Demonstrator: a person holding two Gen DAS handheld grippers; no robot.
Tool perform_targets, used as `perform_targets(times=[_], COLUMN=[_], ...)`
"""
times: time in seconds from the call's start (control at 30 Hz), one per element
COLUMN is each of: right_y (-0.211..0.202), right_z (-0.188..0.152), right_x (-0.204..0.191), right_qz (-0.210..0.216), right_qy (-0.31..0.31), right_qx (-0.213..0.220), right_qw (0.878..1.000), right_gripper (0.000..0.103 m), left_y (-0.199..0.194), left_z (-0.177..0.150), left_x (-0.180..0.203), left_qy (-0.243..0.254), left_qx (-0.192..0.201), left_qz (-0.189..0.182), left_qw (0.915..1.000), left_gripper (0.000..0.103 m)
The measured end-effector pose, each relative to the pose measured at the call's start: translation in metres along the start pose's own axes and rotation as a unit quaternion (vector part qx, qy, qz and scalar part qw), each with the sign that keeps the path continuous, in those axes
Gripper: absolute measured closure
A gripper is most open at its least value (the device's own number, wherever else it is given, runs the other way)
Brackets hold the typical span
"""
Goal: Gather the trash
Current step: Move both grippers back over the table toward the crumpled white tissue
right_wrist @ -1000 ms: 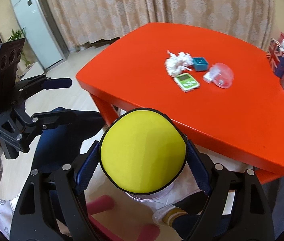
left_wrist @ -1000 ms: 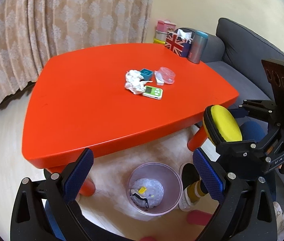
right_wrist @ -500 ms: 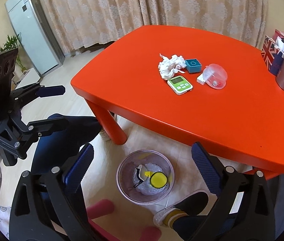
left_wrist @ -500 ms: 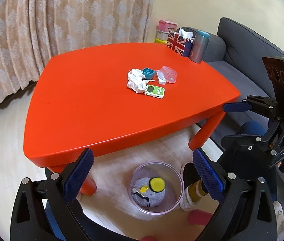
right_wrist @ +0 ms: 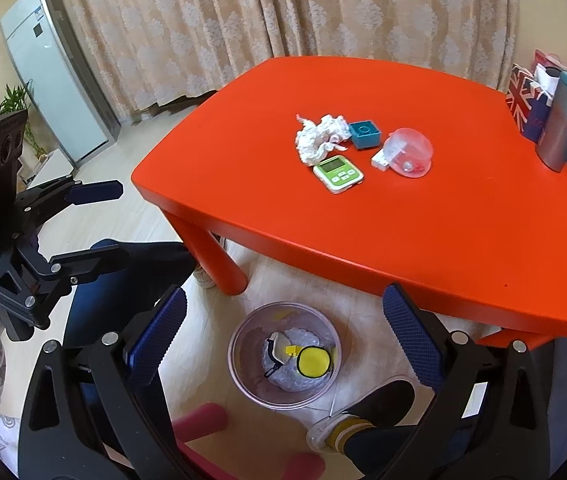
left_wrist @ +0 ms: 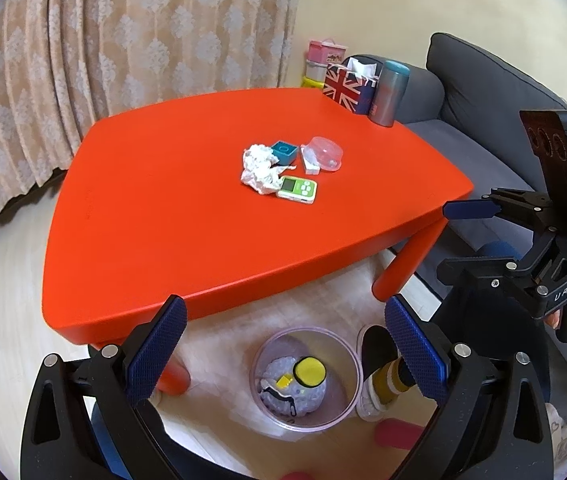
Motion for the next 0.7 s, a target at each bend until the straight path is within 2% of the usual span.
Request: perform_targets(times=[0.33, 0.7], right_y=[-0.017, -0.021], right_z=[0.019, 0.049], right_x=[0.029, 0.063], right_qz=[-0.021, -0.034], right_qy=[0.023, 0.044], right_qx=[0.016, 0.026], right_qw=[0.999, 0.998], right_gripper=[0.006, 0.006], left_y=[0.008, 0.038], left_z=[0.031, 0.077], left_x=[0.004, -0.001], left_qy=[0.013, 0.026], left_qx=[0.006, -0.006], left_qz=[-0.003, -0.001], left_qw=[0.9999, 0.9996], left_gripper=[0.008, 0.008])
Point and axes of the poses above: each gripper's, at about its wrist camera, not at the fingertips, and y roughly the way its jaws point, x to its right, z to its top, the point moved 2 cm from there along y, roughly the way its jaws point, and after that the axes turned 6 degrees about z, right-handed, at the moved point
